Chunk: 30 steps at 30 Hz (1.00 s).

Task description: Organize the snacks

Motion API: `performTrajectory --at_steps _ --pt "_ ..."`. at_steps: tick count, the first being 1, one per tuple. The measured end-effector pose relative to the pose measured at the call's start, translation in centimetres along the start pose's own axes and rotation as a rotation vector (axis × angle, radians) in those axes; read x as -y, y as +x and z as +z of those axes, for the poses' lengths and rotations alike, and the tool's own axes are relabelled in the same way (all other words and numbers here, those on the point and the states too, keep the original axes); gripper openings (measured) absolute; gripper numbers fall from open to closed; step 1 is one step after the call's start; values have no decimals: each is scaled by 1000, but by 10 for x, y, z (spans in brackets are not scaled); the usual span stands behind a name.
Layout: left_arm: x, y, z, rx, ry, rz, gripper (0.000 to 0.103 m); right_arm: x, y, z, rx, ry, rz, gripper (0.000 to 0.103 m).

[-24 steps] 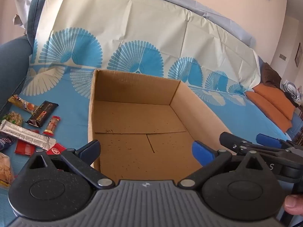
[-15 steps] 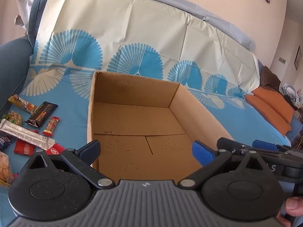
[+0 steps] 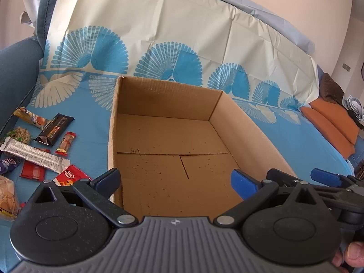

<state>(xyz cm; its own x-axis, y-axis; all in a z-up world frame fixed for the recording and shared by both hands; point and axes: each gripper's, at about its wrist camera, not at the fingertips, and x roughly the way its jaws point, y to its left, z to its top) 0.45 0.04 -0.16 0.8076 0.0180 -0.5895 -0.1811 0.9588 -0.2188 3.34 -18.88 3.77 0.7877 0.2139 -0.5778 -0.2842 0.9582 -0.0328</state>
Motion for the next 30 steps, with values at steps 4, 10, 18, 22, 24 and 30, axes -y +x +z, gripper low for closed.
performTrajectory --at_steps 4,10,18,22,24,30 --pt "0 -3 2 7 -12 -2 103 4 -1 0 6 15 -1 93" --pt "2 -4 2 -3 24 -7 103 0 -4 -3 38 7 3 79" --pt "1 -7 -1 13 37 -66 103 -9 -9 -3 69 -15 29 78" --pt "2 -8 -1 8 39 -84 103 -13 -10 -5 76 -27 33 73" --pt "2 -8 -1 8 35 -94 103 -14 -9 -6 74 -32 33 71" --pt "0 -10 0 17 30 -105 103 -19 -10 -5 81 -40 34 70"
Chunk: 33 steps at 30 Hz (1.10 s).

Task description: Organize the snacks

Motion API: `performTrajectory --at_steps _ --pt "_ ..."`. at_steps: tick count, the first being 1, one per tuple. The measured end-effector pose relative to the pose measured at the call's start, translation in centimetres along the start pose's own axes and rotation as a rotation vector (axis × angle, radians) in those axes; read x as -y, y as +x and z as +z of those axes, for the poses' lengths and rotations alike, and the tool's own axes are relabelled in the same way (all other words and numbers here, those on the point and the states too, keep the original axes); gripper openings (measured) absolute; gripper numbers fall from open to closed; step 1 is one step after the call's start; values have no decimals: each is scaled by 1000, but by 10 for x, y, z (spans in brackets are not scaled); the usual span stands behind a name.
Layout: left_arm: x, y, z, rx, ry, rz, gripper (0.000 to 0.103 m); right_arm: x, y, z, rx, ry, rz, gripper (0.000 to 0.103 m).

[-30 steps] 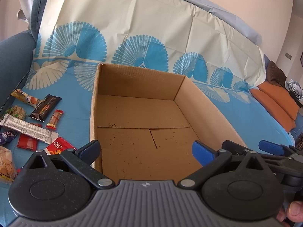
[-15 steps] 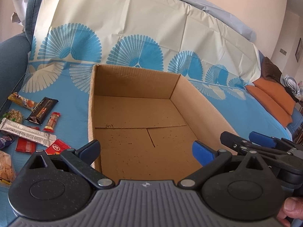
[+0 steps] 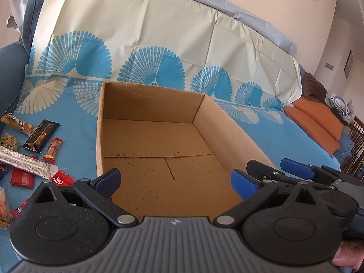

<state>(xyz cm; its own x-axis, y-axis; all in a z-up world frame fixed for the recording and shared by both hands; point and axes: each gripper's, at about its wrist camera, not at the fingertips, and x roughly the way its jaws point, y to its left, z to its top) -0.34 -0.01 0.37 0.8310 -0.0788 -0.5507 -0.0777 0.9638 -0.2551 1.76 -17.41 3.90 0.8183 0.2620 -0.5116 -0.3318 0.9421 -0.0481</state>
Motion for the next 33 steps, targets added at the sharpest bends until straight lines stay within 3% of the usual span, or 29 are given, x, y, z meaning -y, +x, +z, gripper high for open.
performTrajectory --at_steps 7,12,18,26,33 --pt "-1 -3 1 8 -1 -9 102 -2 -1 -2 -1 -4 -7 70" --pt "-5 -7 0 14 1 -23 100 -8 -2 0 4 -12 -10 63" --pt "-10 -10 -1 10 4 -32 78 -18 -5 1 22 -25 15 56" --pt "-11 -23 -6 18 81 -23 34 -37 -10 6 61 -24 36 55" --pt "-42 -55 12 16 121 -10 28 -59 -9 19 57 63 81 55"
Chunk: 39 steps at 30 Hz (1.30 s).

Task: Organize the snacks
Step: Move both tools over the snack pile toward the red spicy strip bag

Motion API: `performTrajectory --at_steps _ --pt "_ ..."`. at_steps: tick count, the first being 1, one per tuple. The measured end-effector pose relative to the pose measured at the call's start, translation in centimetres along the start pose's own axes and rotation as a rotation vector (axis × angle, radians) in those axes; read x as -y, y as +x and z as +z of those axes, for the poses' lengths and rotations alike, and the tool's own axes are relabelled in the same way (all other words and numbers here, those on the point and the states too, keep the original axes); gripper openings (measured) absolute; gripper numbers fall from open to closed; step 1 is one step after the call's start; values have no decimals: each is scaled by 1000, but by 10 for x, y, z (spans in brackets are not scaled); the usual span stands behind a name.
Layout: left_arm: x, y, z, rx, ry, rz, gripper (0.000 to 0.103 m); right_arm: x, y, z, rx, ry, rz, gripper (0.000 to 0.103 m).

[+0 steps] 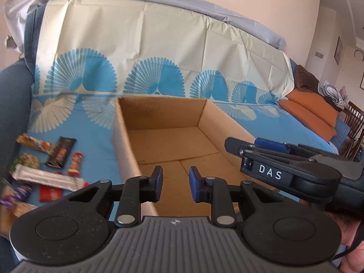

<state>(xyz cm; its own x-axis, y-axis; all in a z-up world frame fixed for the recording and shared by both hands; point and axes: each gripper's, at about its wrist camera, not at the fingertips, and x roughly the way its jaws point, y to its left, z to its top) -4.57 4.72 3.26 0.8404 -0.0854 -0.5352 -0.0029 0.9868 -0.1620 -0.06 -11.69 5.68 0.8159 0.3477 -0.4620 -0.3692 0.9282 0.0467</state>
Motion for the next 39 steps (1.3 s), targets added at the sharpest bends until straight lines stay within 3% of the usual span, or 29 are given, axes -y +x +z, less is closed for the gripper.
performTrajectory --at_steps 3,6,11,14,20,24,28,32,33,37,39 --pt "-24 -21 12 1 75 37 28 -16 1 1 -4 23 52 56" --pt "-56 -38 16 -8 86 61 28 -37 -2 1 8 10 117 56" --pt "-110 -47 -19 -67 -52 121 25 -69 -6 -1 22 -36 213 53" --pt "-133 -64 -34 13 -154 167 25 -85 -6 -3 12 -58 260 45" --pt "-178 -65 -55 7 -395 239 25 -115 3 -16 -28 -98 313 40" --pt "-181 -55 -55 -44 -377 253 28 -134 12 -25 -67 -122 351 40" --pt "-179 -38 -59 -92 -337 280 43 -152 30 -36 -131 -132 375 40" --pt "-185 -31 -62 -108 -370 289 52 -166 51 -51 -211 -151 362 44" --pt "-186 -31 -63 -106 -377 288 52 -168 54 -54 -217 -152 368 50" --pt "-193 -25 -66 -122 -395 274 52 -177 78 -67 -260 -164 330 57" --pt "-197 -23 -67 -128 -411 269 53 -179 92 -70 -283 -152 294 66"
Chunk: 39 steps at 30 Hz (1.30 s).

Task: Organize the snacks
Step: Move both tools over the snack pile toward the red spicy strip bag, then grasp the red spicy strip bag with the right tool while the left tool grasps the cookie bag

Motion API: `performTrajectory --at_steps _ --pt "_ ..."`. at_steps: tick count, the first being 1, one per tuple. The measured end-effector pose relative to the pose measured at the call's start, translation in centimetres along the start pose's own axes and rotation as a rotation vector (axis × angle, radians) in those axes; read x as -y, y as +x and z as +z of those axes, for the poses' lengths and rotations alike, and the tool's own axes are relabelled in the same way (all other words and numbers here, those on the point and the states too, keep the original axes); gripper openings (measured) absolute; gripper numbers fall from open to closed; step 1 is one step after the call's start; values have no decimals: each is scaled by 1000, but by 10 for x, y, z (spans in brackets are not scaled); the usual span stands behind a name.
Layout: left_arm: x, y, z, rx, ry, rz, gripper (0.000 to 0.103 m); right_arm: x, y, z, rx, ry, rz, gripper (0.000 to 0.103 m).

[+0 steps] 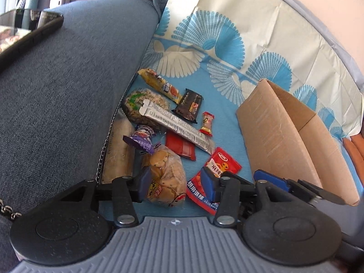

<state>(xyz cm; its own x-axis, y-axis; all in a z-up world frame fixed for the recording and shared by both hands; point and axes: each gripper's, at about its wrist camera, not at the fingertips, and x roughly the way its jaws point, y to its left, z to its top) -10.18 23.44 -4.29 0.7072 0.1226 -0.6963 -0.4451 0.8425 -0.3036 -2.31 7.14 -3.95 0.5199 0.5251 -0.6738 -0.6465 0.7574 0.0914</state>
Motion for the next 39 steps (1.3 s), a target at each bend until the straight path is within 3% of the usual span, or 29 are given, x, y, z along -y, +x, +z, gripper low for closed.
performTrajectory --at_steps 3,8,14,22,25,27,32,35,39 --pt "-3 0 0 3 -13 -6 52 4 20 -1 -36 30 -17 75" --pt "-3 0 -1 16 -2 -2 52 7 47 -3 -97 70 -69 81" --pt "-2 0 -1 17 1 -4 52 7 67 -4 -142 95 -59 90" --pt "-2 -2 -2 31 2 -8 52 1 69 -6 -146 25 -54 90" --pt "-2 -3 -3 35 6 -3 52 2 64 -8 -126 1 -37 72" --pt "-1 -4 -4 39 10 3 52 2 60 -8 -119 -23 -16 48" --pt "0 -9 -7 55 18 9 52 1 48 -13 -124 -67 18 16" --pt "1 -11 -8 61 19 11 52 0 37 -18 -121 -107 40 7" --pt "1 -14 -9 63 2 12 53 -2 17 -30 -116 -198 61 4"
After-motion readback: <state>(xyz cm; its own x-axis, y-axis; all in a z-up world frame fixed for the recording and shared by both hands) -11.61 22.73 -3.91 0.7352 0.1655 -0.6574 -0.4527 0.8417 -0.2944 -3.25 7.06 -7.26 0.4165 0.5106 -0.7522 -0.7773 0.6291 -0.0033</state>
